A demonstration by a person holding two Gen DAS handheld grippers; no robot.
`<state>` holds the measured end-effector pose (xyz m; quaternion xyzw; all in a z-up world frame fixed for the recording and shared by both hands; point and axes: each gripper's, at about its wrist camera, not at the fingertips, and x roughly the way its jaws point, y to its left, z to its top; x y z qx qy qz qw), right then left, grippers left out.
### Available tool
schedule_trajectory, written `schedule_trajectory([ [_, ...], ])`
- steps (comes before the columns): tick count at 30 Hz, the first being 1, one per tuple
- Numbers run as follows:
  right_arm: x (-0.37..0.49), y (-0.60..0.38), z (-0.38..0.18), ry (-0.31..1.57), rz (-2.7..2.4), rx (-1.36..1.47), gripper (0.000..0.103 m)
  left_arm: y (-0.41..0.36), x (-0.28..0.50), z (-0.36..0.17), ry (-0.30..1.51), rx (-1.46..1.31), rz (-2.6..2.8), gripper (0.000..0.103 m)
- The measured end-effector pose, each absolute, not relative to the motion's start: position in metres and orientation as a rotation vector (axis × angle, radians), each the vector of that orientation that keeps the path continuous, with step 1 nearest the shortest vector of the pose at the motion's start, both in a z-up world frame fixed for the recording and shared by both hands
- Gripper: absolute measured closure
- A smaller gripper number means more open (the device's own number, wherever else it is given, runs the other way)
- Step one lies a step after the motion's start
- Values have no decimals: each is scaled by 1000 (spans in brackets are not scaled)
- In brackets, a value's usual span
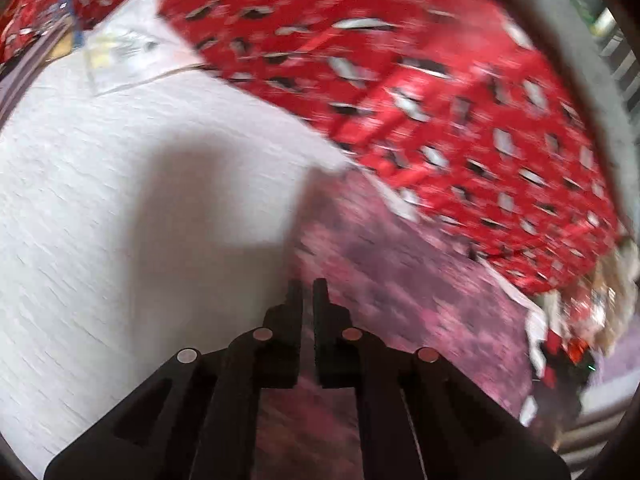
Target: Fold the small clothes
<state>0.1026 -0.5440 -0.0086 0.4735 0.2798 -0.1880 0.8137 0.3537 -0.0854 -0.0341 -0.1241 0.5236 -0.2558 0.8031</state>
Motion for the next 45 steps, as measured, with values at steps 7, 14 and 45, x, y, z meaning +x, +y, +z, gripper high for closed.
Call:
schedule_trajectory([
  [7,94,-524,-4,615,-332,929,99,-138,315,-65,1100,42,-393,95],
  [14,65,-501,1,717,-322,905,53,-115,294,-58,1177,-118,-470,66],
  [45,92,-480,-12,727,-425,746,74,-135,267,-61,1190,76,-485,51],
])
